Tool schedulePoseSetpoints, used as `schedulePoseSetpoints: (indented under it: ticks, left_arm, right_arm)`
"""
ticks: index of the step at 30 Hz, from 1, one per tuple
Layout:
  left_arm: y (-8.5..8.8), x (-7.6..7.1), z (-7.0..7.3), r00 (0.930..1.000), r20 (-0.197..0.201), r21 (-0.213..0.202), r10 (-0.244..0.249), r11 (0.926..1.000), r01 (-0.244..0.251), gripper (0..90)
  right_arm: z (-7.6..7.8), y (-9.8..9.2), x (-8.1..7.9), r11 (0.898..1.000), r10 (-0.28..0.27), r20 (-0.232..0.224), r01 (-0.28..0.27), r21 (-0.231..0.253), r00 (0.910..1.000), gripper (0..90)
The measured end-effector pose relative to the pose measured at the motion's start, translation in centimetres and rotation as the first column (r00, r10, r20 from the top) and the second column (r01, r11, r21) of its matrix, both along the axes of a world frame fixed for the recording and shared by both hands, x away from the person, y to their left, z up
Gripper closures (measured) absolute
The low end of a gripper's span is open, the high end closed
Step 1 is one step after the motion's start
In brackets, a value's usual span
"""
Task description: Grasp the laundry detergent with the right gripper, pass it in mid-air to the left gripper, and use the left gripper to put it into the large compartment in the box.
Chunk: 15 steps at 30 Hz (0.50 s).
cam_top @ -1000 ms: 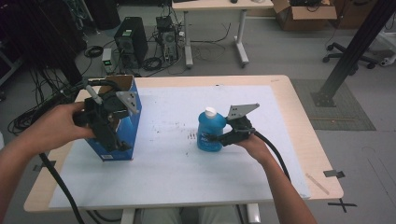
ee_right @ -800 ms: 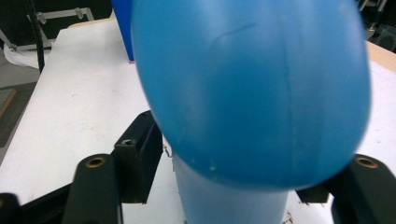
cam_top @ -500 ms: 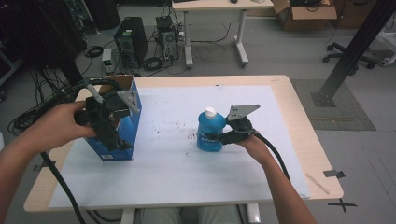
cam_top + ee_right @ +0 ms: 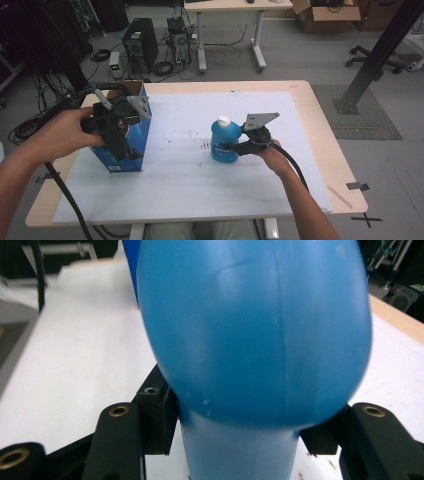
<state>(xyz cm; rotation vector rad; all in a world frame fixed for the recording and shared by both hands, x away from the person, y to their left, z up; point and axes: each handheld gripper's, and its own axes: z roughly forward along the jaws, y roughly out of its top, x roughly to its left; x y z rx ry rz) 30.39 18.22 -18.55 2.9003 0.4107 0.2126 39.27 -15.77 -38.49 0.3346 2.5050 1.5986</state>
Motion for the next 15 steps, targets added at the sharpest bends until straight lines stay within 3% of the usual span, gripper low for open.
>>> schedulePoseSetpoints:
  ticks: [6,15]
  left_arm:
    - [-0.4,-0.1,0.5,0.9999,0.014,-0.004,-0.002,1.0,0.002,6.4]
    - [-1.5,-0.2,1.6,0.9996,0.025,-0.005,-0.014,0.9999,0.014,6.4]
  right_arm:
    - [1.5,-1.1,-0.2,1.0,-0.014,0.003,0.014,0.028,0.9999,42.9]
    - [4.1,-2.1,-1.1,1.0,-0.011,0.007,0.011,0.019,0.9999,42.9]
